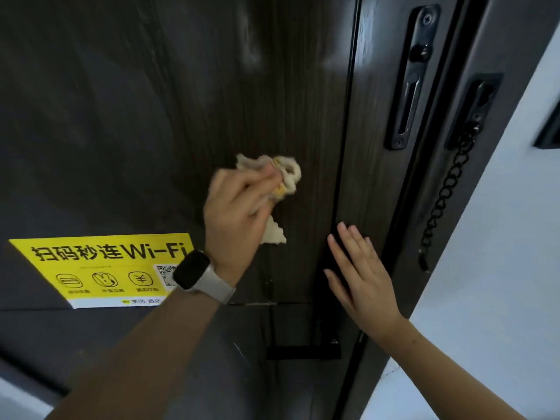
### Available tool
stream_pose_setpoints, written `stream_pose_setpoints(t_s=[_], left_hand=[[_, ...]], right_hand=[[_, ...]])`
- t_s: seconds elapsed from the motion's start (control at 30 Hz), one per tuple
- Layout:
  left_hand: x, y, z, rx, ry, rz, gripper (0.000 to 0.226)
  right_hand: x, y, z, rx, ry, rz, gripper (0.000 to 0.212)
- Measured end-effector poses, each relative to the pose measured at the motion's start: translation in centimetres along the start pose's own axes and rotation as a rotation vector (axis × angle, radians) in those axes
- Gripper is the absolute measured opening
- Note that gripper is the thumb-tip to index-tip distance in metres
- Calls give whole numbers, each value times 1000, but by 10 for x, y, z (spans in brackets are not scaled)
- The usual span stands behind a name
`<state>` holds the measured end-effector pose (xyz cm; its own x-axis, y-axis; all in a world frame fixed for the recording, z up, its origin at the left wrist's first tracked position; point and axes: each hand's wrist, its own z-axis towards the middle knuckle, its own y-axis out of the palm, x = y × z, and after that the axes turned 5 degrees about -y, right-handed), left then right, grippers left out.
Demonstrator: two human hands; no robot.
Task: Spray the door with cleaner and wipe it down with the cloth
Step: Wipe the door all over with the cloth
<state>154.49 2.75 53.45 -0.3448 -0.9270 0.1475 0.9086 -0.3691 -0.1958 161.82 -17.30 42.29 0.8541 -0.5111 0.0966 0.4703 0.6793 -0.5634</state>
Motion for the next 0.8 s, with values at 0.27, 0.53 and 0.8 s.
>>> stream_pose_setpoints(t_s=[0.27,0.53,0.8], left_hand=[[-21,17,-149,-510,258,-3,19],[13,26,-43,-244,206,-55,17],[10,41,-117,-273,87,-95,15]], right_hand=[[3,0,-24,-62,-8,0,53],[1,5,-29,-45,17,35,55],[1,6,-30,-25,18,80,58]])
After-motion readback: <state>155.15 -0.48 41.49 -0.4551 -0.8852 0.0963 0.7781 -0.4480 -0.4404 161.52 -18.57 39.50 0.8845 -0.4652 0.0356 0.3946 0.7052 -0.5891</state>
